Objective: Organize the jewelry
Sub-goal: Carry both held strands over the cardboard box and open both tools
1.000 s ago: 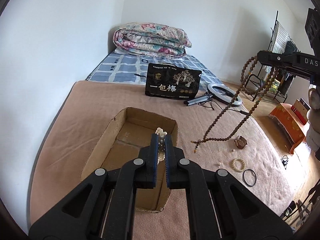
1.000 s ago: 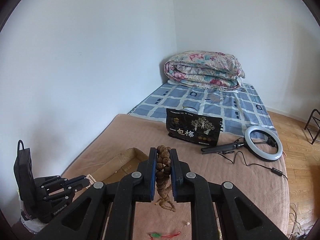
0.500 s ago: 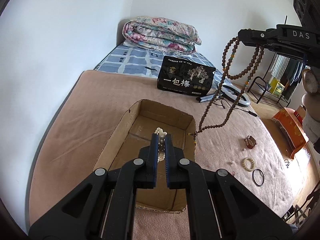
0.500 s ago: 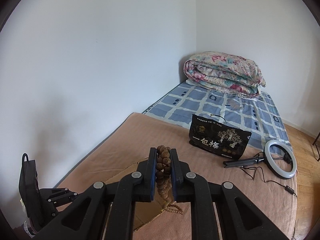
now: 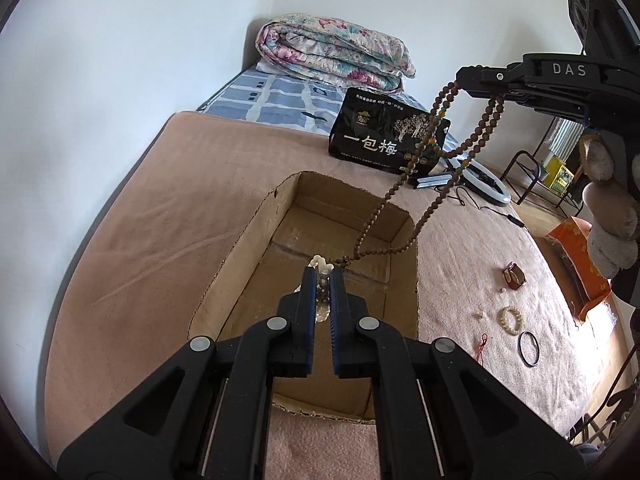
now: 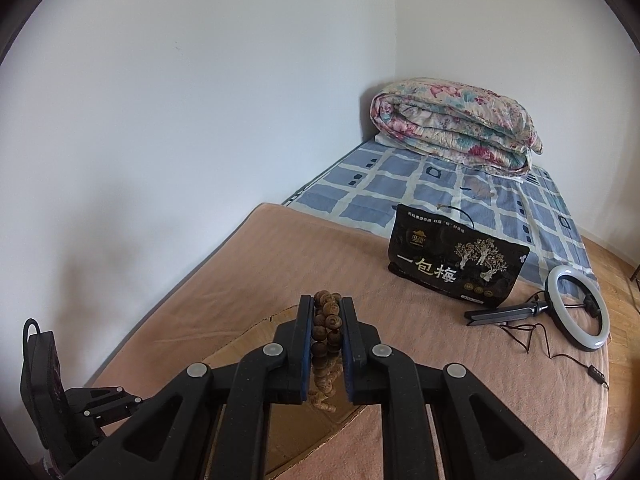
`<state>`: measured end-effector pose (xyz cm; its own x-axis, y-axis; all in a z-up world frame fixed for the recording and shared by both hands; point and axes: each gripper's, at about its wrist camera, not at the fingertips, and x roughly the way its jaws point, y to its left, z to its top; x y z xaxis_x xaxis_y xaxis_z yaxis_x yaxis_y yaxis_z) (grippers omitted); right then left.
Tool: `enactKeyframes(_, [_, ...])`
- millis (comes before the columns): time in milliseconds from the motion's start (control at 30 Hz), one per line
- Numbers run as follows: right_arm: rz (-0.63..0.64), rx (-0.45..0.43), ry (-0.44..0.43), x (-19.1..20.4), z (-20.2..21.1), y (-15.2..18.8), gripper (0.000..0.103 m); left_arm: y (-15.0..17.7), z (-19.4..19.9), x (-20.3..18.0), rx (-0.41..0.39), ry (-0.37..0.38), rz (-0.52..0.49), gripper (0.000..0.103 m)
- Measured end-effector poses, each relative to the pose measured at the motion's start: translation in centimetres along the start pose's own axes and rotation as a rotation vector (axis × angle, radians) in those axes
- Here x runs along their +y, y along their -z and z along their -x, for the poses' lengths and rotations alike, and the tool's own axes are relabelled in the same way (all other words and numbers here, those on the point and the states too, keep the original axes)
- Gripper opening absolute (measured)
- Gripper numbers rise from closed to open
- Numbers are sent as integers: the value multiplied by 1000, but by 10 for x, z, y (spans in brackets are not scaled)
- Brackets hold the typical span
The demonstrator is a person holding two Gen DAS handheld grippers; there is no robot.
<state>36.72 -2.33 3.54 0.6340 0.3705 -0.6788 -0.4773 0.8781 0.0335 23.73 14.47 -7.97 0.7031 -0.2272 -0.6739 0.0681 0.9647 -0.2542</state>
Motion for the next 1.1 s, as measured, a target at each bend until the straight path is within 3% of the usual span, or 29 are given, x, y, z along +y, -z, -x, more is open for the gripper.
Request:
enactKeyframes(567, [-65, 124, -40, -13, -63, 42, 10, 28, -32, -6, 73, -32, -42, 4])
enactKeyframes(1000, [-87, 200, -69, -14, -87, 70, 11, 32, -36, -10, 80, -46, -50, 4])
enactKeyframes(1067, [-87, 206, -67, -14, -88, 72, 16, 32, -36, -10, 78, -52, -51, 4])
enactKeyframes(1100, [-86, 204, -64, -14, -88, 74, 26, 32, -36, -10, 81, -53, -50, 4])
